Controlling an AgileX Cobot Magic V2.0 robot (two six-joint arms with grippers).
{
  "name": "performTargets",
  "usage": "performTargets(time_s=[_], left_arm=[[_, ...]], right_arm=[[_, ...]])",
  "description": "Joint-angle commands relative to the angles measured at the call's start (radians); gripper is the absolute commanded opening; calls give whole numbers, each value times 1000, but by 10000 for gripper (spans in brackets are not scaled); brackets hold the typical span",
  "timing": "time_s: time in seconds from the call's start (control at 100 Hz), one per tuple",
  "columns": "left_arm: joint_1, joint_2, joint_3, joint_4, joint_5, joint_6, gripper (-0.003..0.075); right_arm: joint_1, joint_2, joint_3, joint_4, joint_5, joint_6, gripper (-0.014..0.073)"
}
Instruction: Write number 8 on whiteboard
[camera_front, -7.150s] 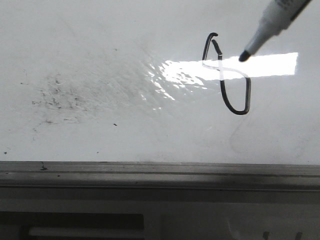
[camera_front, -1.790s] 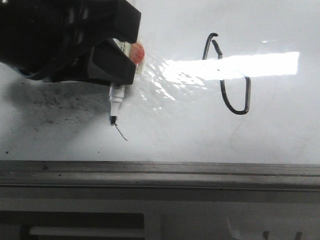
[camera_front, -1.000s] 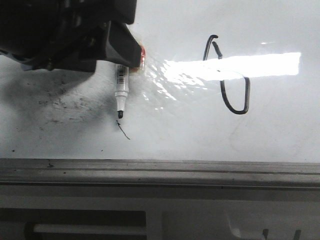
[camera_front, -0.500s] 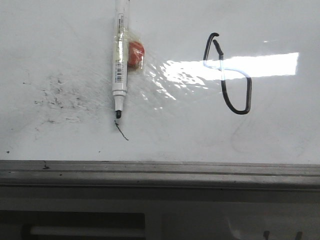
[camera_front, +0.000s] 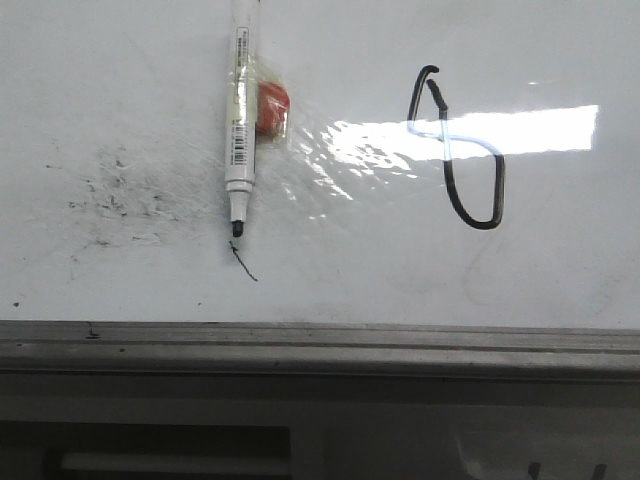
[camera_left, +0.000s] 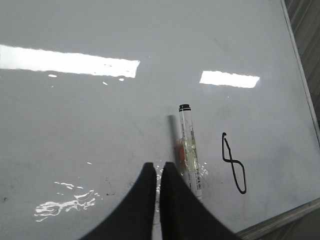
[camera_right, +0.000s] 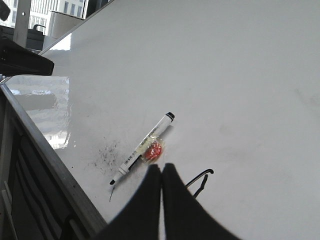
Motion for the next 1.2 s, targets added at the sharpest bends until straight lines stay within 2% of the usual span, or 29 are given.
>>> performTargets(time_s=[0.0, 0.17, 0.3, 0.39, 0.58, 0.72, 0.77, 0.82, 0.84, 0.87, 0.89, 0.94, 1.01, 1.08, 1.13, 1.19], left_arm=[[-7, 9, -26, -4, 36, 2, -20], [-7, 9, -26, -2, 36, 5, -20], [-5, 1, -16, 125, 19, 17, -20], [7, -1, 2, 154, 22, 17, -20], [118, -1, 64, 419, 35, 17, -20], [197, -1, 116, 465, 35, 17, -20], [225, -1, 138, 549, 35, -2, -20], [256, -1, 159, 698, 71, -165, -20], [273, -1, 169, 791, 93, -281, -20], [300, -1, 185, 937, 132, -511, -20], [324, -1, 197, 1061, 147, -609, -20], [386, -1, 225, 1361, 212, -1012, -20], [488, -1, 261, 1677, 288, -1426, -20], [583, -1, 293, 1835, 331, -1652, -20], [637, -7, 313, 1893, 331, -1713, -20], [682, -36, 331, 1925, 331, -1722, -20]], right_arm=[[-6, -17, -24, 21, -48, 3, -63], [-6, -17, -24, 21, -48, 3, -63], [-6, -17, -24, 21, -48, 3, -63], [-6, -17, -24, 21, -48, 3, -63], [-6, -17, -24, 21, -48, 3, -63], [-6, -17, -24, 21, -48, 3, -63], [-6, -17, -24, 21, -48, 3, -63], [-6, -17, -24, 21, -48, 3, -63], [-6, -17, -24, 21, -48, 3, -63], [-6, -17, -24, 21, -48, 3, -63], [-6, -17, -24, 21, -48, 3, -63], [-6, -17, -24, 21, -48, 3, -63], [-6, -17, -24, 21, -48, 3, -63], [-6, -17, -24, 21, -48, 3, -63], [-6, -17, -24, 21, -48, 3, -63], [-6, -17, -24, 21, -48, 3, -63]])
